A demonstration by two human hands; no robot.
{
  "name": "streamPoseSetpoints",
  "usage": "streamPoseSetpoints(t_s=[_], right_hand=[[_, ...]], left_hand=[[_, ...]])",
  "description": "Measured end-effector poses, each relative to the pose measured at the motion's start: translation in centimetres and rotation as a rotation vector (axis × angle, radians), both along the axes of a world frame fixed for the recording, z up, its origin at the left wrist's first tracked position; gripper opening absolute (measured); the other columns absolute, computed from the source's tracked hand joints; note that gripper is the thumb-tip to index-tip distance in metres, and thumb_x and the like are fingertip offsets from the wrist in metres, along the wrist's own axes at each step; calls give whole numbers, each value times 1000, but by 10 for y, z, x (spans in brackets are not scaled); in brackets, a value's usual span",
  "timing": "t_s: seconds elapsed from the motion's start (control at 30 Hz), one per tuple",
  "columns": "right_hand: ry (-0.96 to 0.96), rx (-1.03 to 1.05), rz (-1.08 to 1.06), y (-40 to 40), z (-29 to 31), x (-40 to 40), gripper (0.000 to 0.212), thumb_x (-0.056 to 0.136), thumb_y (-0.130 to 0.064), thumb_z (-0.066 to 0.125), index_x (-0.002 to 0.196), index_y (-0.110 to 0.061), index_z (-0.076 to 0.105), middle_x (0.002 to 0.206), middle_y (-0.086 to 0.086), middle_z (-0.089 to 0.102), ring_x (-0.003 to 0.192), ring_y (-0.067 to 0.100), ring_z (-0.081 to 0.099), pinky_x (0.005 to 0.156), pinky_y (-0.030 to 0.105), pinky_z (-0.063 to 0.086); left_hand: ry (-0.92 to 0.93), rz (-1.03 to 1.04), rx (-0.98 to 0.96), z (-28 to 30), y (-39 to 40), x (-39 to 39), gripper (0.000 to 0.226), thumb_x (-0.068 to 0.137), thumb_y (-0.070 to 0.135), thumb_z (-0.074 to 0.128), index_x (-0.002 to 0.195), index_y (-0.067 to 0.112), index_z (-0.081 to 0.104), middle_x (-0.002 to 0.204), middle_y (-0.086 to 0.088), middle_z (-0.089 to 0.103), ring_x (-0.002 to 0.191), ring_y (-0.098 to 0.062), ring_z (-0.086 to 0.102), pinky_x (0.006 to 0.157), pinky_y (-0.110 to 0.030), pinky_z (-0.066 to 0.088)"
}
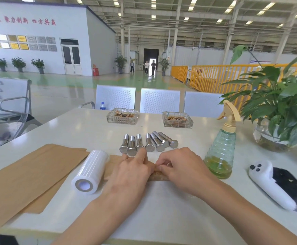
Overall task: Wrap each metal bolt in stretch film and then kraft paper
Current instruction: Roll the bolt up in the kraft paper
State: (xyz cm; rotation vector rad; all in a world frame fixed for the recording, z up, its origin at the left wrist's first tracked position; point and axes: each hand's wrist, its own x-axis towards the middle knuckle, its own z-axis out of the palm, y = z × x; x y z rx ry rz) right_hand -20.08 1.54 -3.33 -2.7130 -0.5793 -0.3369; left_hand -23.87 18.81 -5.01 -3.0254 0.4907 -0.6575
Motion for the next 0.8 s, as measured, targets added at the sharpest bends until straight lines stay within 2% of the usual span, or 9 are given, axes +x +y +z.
streamPoseSetpoints(t_s=[0.07, 0.23, 0.27, 0.33, 0.43, 0.5, 0.6, 0.7, 0.8], right_hand=[[-18, 8, -8, -1, -5, -4, 18, 93, -34, 58, 100, -43, 72, 89, -16, 70, 89, 14, 62, 58, 19, 34], [-60, 35, -15, -2, -13, -9, 19, 94, -35, 58, 105, -45, 71, 86, -17, 67, 89, 11, 62, 59, 17, 33], [-70, 31, -11, -3, -14, -10, 19, 95, -35, 57, 105, -44, 70, 89, -17, 69, 90, 11, 61, 61, 22, 37], [-96, 16, 1, -3, -17, -15, 18, 97, -35, 55, 107, -42, 69, 97, -17, 69, 94, 9, 60, 68, 30, 42], [-132, -5, 42, -6, -23, -22, 22, 99, -34, 52, 112, -41, 68, 103, -17, 66, 98, 6, 56, 75, 32, 46], [-148, -25, 81, -7, -27, -27, 25, 101, -33, 49, 115, -41, 67, 107, -17, 63, 100, 7, 53, 78, 34, 49], [-155, -41, 104, -8, -30, -31, 24, 102, -41, 45, 113, -39, 67, 111, -20, 59, 100, 3, 46, 78, 31, 49], [-133, 13, 71, -10, -31, -28, 28, 101, -50, 46, 101, -34, 69, 104, -18, 61, 97, 4, 50, 77, 31, 48], [-88, 98, 19, -9, -29, -19, 18, 97, -44, 56, 101, -38, 72, 96, -15, 63, 91, 6, 56, 74, 29, 46]], left_hand=[[11, 38, -11, -1, -2, -3, 42, 93, 10, 49, 125, 37, 54, 122, 6, 32, 68, -19, 33, 64, -30, 20], [-4, 12, -42, -6, 5, -4, 42, 93, 12, 53, 126, 38, 51, 140, 11, 25, 94, -23, 63, 71, -29, 29], [-27, -6, -52, -7, 6, -5, 39, 92, 13, 57, 121, 38, 48, 137, 13, 29, 94, -22, 65, 67, -29, 33], [-59, -25, -70, -9, 9, -8, 46, 80, 15, 74, 106, 35, 41, 113, 16, 48, 78, -19, 65, 54, -29, 33], [-94, -23, -10, -10, 9, -9, 57, 51, 16, 91, 93, 32, 56, 73, 13, 58, 52, -16, 58, 49, -24, 24], [-112, -49, 14, -12, 9, -9, 51, 45, 12, 93, 84, 30, 66, 67, 10, 55, 47, -17, 57, 48, -26, 33], [-115, -64, 27, -12, 9, -10, 43, 42, 10, 93, 68, 28, 65, 62, 7, 51, 43, -19, 53, 44, -28, 40], [-108, -60, 25, -12, 8, -11, 43, 39, 8, 93, 65, 25, 64, 62, 6, 51, 41, -22, 53, 35, -29, 33], [-106, -64, 25, -13, 8, -11, 46, 34, 5, 91, 66, 24, 64, 62, 5, 51, 39, -25, 52, 31, -27, 31]])
